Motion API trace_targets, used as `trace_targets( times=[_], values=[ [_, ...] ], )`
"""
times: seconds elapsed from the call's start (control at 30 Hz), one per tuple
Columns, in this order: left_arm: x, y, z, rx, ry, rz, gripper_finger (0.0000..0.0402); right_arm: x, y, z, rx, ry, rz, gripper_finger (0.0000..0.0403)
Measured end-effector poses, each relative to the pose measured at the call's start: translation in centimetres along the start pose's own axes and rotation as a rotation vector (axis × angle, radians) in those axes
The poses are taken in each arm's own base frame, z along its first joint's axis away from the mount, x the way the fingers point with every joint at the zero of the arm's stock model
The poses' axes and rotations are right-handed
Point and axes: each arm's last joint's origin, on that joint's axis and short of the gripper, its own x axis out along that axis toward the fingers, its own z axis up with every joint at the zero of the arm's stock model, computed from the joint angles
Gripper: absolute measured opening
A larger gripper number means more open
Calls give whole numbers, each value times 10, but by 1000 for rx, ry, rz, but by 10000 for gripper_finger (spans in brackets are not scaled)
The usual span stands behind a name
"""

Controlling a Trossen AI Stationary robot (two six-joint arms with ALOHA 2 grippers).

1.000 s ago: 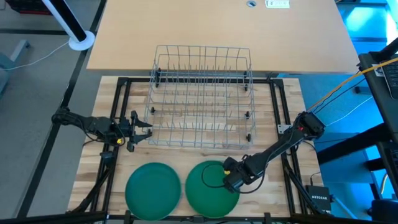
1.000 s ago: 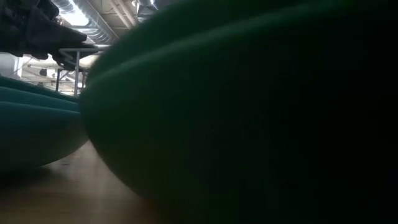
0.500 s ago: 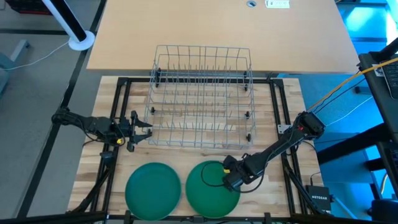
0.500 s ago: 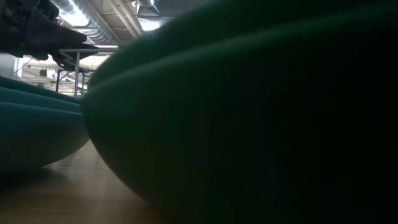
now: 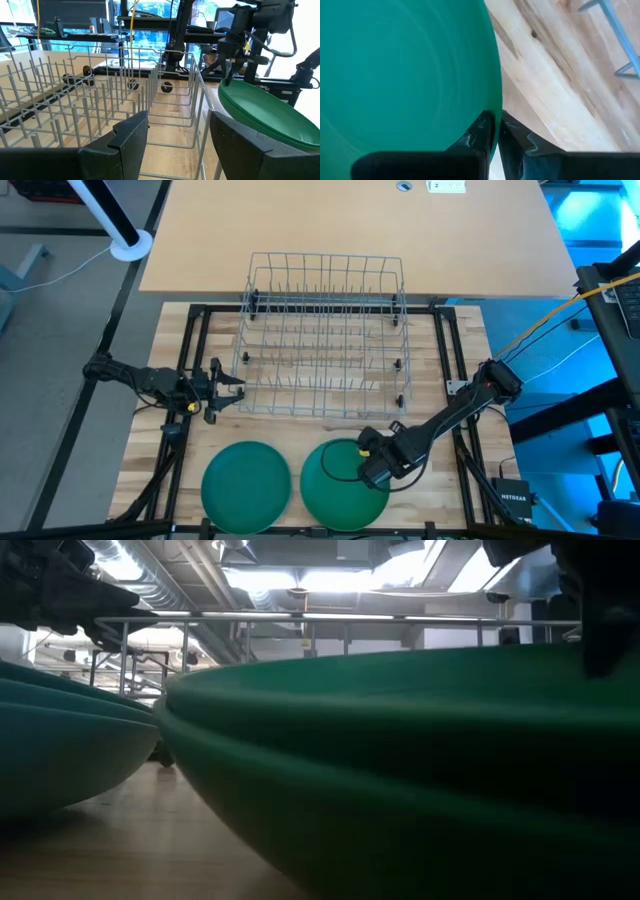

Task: Sort dishes
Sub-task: Put the right green plate in the dish rack

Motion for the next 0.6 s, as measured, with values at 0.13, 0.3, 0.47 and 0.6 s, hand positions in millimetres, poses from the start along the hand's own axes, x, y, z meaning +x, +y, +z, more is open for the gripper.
trace_targets(
  times=[0.13,0.3,0.47,0.6],
  values=[
    [0,0,0,0,0,-1,205,1,0,0,-3,-10,-6,27],
    [0,0,0,0,0,0,205,6,2,0,-4,-5,-19,27],
    [0,0,0,0,0,0,205,20,6,-1,-2,14,-47,28],
    [0,0,0,0,0,0,205,28,9,-1,-3,31,-63,28]
  ],
)
